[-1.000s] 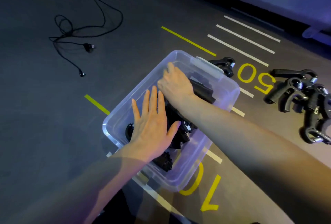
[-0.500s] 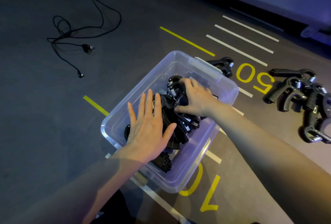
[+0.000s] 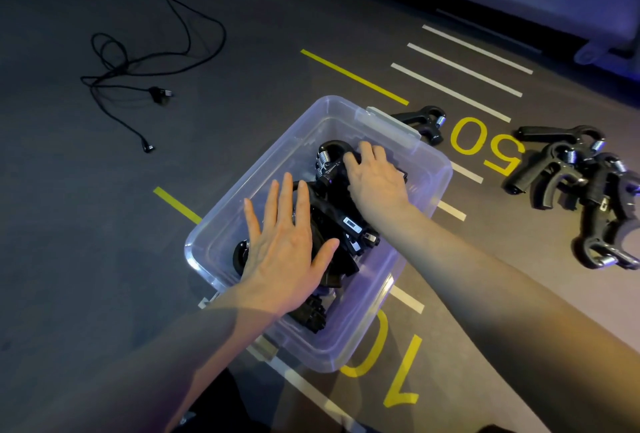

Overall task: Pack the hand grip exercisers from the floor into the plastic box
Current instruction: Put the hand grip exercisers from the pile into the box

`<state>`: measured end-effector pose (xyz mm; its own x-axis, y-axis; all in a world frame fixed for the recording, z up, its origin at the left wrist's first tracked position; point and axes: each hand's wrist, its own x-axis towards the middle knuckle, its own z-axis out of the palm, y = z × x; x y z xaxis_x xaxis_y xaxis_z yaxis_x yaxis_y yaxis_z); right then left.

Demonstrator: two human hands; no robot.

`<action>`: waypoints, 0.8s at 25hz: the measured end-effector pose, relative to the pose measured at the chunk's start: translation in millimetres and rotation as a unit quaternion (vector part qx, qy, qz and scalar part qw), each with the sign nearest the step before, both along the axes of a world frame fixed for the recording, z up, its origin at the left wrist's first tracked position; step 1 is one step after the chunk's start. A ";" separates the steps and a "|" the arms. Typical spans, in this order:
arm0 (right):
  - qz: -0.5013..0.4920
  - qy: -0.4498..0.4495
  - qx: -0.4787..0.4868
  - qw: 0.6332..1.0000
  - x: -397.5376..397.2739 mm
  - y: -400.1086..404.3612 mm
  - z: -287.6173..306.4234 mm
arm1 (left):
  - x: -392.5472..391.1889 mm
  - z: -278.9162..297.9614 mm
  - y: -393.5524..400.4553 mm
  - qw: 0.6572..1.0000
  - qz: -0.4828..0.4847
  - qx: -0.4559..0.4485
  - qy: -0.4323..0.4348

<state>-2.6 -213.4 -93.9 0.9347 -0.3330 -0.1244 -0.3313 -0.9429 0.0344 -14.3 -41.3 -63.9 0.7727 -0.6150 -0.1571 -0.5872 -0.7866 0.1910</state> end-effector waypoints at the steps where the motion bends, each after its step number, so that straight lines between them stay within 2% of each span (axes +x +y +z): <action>1: 0.001 0.012 0.000 1.000 0.7 0.3 -1.7 | -0.5 0.9 0.4 1.000 0.000 0.000 0.001; 3: -0.003 0.057 0.025 0.998 1.2 -2.8 -1.5 | -1.8 2.3 -0.3 1.000 -0.003 -0.002 0.005; 5: -0.003 0.066 0.057 0.996 -2.3 -5.5 2.7 | -3.5 5.2 -4.2 1.000 -0.006 -0.013 0.007; 8: -0.006 -0.017 0.124 0.992 -16.4 -10.3 16.3 | -4.3 8.2 -17.6 0.999 -0.022 -0.038 -0.010; 12: -0.014 -0.138 0.077 0.987 -45.1 -31.3 34.2 | -8.1 12.8 -48.3 0.997 -0.055 -0.049 -0.019; 16: -0.061 -0.147 0.051 0.986 -77.3 -65.0 30.5 | -17.1 18.0 -82.0 0.995 -0.085 -0.051 -0.030; 20: -0.167 -0.144 0.052 0.974 -122.7 -114.4 4.8 | -29.1 17.8 -115.4 0.990 -0.136 -0.046 -0.005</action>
<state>-125.3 -327.8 -89.1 0.7781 -0.6233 0.0775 -0.6014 -0.7749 -0.1944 -43.5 -156.7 -46.1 0.5783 -0.8114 -0.0849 -0.7766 -0.5793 0.2474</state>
